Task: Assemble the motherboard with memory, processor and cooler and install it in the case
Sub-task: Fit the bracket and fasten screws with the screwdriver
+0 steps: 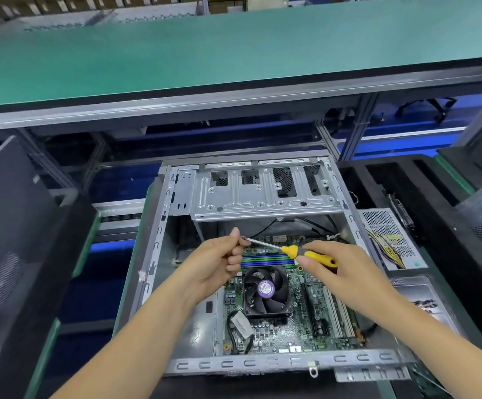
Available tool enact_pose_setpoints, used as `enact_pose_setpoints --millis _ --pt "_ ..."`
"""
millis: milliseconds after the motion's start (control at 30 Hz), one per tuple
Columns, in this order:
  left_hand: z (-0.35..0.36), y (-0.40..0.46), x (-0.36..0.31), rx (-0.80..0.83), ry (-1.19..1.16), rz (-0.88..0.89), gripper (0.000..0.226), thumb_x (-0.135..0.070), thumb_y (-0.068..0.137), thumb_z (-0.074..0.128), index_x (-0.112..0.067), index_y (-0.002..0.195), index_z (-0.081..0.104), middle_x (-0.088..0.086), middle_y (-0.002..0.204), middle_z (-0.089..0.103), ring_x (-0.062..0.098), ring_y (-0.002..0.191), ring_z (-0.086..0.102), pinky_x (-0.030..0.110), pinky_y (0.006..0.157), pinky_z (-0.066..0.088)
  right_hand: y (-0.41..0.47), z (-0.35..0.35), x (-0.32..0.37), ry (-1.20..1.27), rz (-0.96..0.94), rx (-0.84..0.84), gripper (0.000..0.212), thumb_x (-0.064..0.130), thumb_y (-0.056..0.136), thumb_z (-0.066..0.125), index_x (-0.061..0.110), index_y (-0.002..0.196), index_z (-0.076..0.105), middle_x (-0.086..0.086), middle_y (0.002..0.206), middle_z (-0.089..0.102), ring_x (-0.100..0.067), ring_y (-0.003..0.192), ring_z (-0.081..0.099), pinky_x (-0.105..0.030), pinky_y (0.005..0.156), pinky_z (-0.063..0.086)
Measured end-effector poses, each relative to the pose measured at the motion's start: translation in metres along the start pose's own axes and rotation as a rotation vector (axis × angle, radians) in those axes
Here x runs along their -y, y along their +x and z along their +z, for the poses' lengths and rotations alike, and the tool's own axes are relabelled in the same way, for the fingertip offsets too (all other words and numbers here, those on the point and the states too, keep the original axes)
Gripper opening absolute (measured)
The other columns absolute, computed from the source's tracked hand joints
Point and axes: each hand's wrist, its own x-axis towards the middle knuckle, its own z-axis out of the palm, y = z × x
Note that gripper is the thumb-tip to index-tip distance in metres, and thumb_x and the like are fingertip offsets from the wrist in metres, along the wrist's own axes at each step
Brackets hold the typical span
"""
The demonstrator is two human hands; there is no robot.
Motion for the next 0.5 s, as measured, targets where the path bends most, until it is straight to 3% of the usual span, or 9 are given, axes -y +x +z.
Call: enact_pose_setpoints --millis 167,500 --pt "-0.0005 0.0031 -0.0022 0.077 -0.152 -0.052 0.026 -0.01 0.089 0.053 0.003 0.094 0.075 0.005 0.071 0.058 0.007 0.057 0.053 0.015 0.051 0.048 0.0002 0.0021 -0.0017 -0.023 -0.017 -0.046 0.03 0.054 0.088 0.049 0.033 0.101 0.066 0.018 0.084 0.065 0.001 0.077 0.057 -0.029 0.069 0.048" --pt "-0.0001 0.001 -0.0036 0.008 -0.247 0.002 0.023 -0.002 0.073 0.065 0.004 0.095 0.067 0.008 0.074 0.066 0.008 0.058 0.062 0.014 0.054 0.053 -0.001 0.0019 -0.001 -0.063 -0.023 -0.086 0.031 0.053 0.088 0.047 0.03 0.095 0.067 0.016 0.079 0.064 -0.001 0.072 0.057 -0.032 0.064 0.048"
